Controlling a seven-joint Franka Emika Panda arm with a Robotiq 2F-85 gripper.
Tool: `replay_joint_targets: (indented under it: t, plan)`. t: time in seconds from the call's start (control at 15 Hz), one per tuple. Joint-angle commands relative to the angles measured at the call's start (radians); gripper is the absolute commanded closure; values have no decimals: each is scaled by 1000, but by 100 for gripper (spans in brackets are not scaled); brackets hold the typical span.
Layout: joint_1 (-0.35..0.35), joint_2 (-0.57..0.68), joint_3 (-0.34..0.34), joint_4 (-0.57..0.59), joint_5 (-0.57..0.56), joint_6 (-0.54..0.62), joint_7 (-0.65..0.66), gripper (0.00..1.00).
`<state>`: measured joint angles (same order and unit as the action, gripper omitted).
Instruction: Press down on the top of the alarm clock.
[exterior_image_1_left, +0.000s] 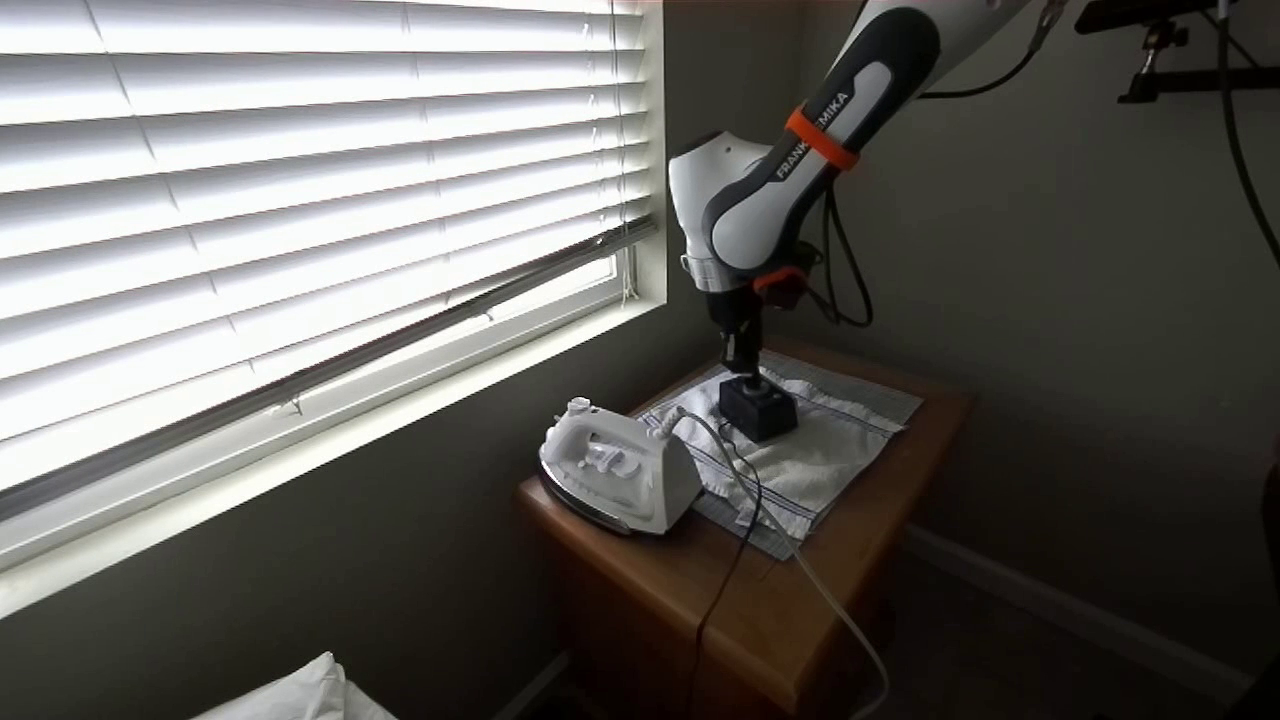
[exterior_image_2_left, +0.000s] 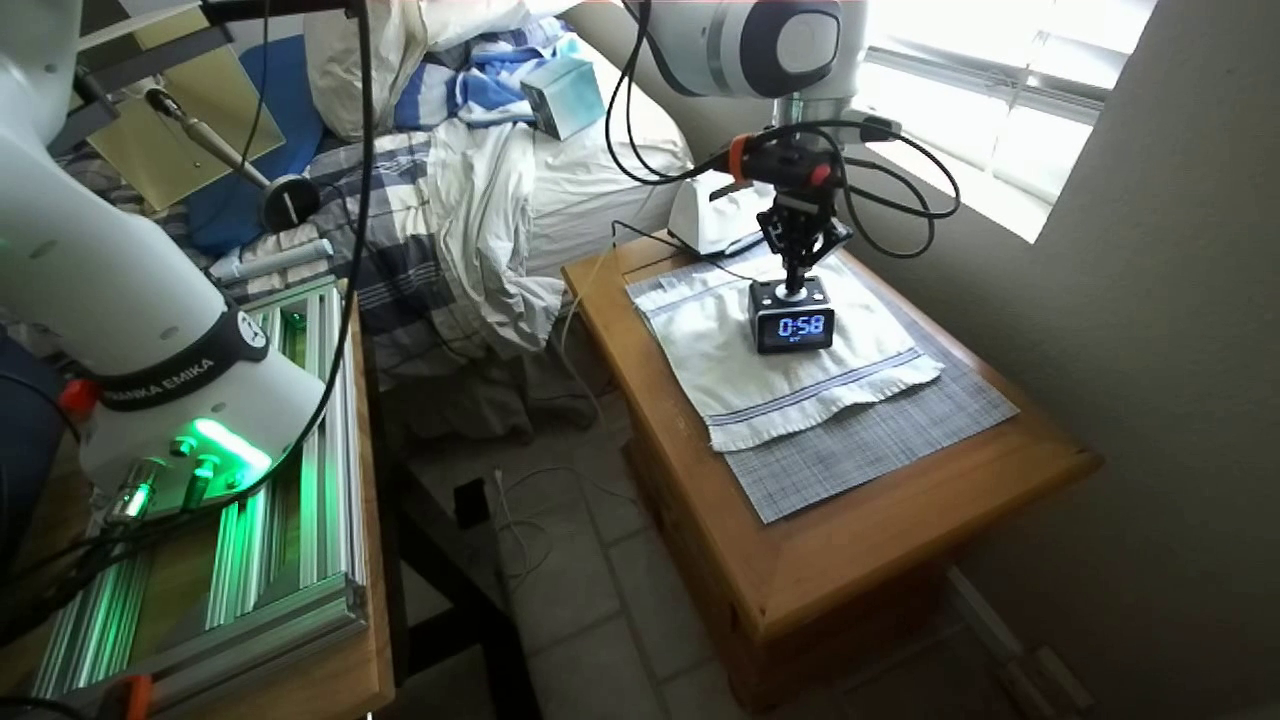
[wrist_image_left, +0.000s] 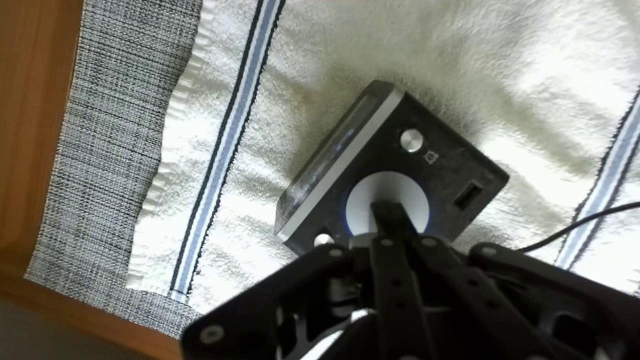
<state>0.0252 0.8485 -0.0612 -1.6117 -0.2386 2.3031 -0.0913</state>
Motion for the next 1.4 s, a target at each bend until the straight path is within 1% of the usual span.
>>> replay_joint_targets:
  t: [0.0, 0.8, 1.33]
  plan:
    - [11, 29, -4, 32, -19, -18, -14, 100]
    - [18, 25, -4, 35, -25, -128, -42, 100]
    - [12, 37, -13, 49, -20, -140, -25, 100]
